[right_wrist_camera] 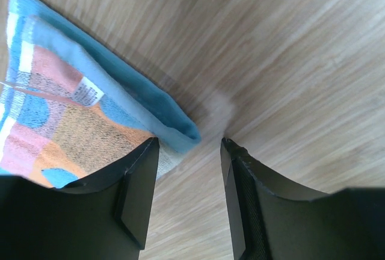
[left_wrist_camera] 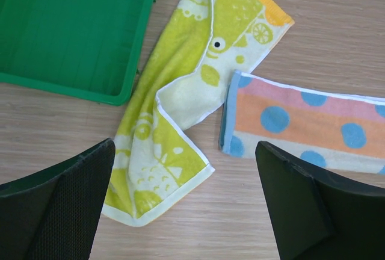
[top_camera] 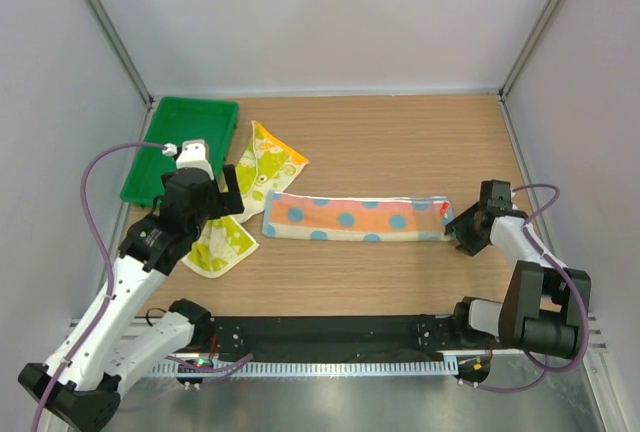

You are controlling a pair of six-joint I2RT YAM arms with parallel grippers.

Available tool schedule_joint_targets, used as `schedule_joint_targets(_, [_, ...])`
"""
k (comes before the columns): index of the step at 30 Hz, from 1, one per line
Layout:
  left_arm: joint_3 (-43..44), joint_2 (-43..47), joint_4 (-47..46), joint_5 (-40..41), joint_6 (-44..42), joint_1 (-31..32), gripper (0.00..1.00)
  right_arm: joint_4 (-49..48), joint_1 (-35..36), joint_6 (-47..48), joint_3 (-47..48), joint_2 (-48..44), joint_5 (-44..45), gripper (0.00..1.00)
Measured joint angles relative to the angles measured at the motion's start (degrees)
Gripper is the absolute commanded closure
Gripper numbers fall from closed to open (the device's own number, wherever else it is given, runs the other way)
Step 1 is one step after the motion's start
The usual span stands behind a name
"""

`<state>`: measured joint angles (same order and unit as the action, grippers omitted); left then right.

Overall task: Roll the towels
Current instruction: Fold the towel

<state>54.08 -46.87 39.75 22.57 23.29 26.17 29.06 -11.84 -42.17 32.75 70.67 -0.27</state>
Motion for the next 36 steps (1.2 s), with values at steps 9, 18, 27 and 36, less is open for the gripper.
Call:
schedule_joint_targets(9, [0.0,-0.3,0.0,1.3,-0.3,0.0,0.02,-4.7,-0.3,0.3,0.0,1.9,-1.6,0.59])
schedule_joint_targets(18, [0.0,-0.3,0.0,1.4,-0.5,0.0,0.03,-6.3,-4.1,2.0,0.0,3.3,-3.8,0.80])
schedule_joint_targets(27, [0.0,-0.4,0.0,1.4,-1.0,0.0,0.04,-1.1,-8.3,3.3,2.6,1.3,1.2,0.92])
schedule_joint_targets(36, [0.0,-0.4,0.0,1.4,-1.0,0.0,0.04,3.3,-5.8,5.0,11.5,-2.5,4.3,0.99])
